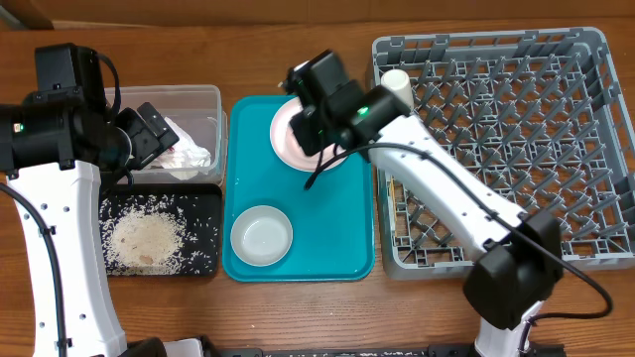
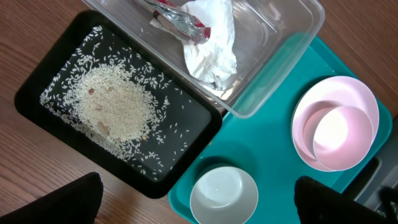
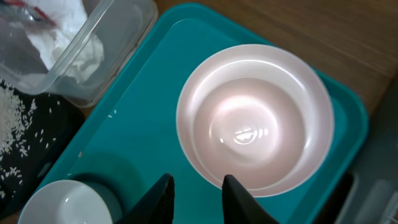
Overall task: Sort waste into correct bins and load items into the dishwasher
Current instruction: 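Lower the right gripper and grasp the pink bowl on the plate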
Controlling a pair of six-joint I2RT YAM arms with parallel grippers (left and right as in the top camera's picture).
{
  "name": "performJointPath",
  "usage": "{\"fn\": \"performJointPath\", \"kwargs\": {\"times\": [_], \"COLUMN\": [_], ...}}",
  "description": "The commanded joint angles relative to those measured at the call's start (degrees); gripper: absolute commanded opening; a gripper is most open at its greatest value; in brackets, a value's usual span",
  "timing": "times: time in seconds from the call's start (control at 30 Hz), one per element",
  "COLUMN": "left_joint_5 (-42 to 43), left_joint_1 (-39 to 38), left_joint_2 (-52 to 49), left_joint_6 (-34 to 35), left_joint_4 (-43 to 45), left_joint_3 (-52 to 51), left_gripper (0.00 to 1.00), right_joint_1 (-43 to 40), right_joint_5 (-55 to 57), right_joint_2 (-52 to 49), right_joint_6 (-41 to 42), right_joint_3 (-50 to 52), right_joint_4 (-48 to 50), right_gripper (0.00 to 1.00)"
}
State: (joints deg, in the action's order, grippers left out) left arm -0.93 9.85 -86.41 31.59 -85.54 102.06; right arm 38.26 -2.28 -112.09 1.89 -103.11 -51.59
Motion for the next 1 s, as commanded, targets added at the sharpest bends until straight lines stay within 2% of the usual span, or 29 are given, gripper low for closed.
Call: {"fn": "performJointPath", "kwargs": {"times": [0.0,0.1,0.47,0.87,0.97], "left_joint_5": [-0.5,-0.5,-0.5,-0.5,-0.5], "left_joint_1": [0.3,0.3,0.3,0.3,0.3], "left_joint_2": [-0.2,-0.2,-0.2,-0.2,-0.2], "left_joint_6": [0.2,0.2,0.2,0.2,0.1], "left_joint_4": [0.1,0.1,0.1,0.1,0.1], "left_joint_3": [0.9,0.9,0.9,0.9,0.9], "left_gripper": [1.0,1.0,1.0,1.0,1.0], "right_joint_1": [2.0,2.6,2.5,2.5,2.5], "right_joint_5": [0.7,0.8,1.4,1.8,1.8], "right_joint_2": [-3.2,-6.0,-12.4,-15.8,-16.2], "right_joint_6": [0.3,0.3,-0.4,-2.7,-2.7], "right_joint_3": [1.2,1.2,1.3,1.5,1.7], "right_joint_4": [0.9,1.4,4.5,8.4,8.2], "right_gripper": [0.3,0.33,0.36,0.37,0.33]}}
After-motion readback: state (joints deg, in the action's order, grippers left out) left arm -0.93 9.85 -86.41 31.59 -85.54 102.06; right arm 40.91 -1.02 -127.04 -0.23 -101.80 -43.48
